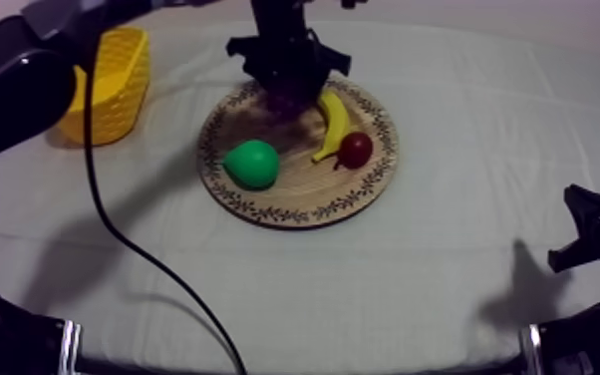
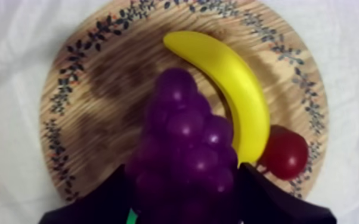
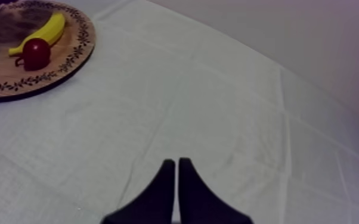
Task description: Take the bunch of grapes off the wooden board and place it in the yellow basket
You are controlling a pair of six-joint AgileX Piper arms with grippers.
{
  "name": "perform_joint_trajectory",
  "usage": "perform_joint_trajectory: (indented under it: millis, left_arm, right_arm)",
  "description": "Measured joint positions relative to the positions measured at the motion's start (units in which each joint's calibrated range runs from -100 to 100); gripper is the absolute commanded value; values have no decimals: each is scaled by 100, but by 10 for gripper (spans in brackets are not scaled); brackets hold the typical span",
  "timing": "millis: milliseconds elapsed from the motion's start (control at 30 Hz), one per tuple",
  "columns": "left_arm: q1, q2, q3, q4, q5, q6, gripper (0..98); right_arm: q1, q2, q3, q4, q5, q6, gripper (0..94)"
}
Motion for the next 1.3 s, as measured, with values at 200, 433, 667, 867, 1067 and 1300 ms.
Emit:
perform_joint_trajectory:
  millis: [200,433,667,867,1067,1300]
  left_arm:
    - [46,-739,291,-72,129,-32,499]
    - [48,-1551,601,-140,243,-101,506]
    - [-210,-2131,1056,-235,241,-234,511]
    - [-632,-2407,1486,-300,155,-394,512]
    - [-1147,-2525,1752,-353,92,-597,514]
    - [-1728,-2559,1792,-380,21,-807,519]
  right_arm:
    - [0,0,0,0,0,0,3]
    - [0,0,0,0,0,0,3]
    - [0,0,0,0,0,0,3]
    - [0,0,0,0,0,0,3]
    - [0,0,0,0,0,0,3]
    - [0,0,0,0,0,0,3]
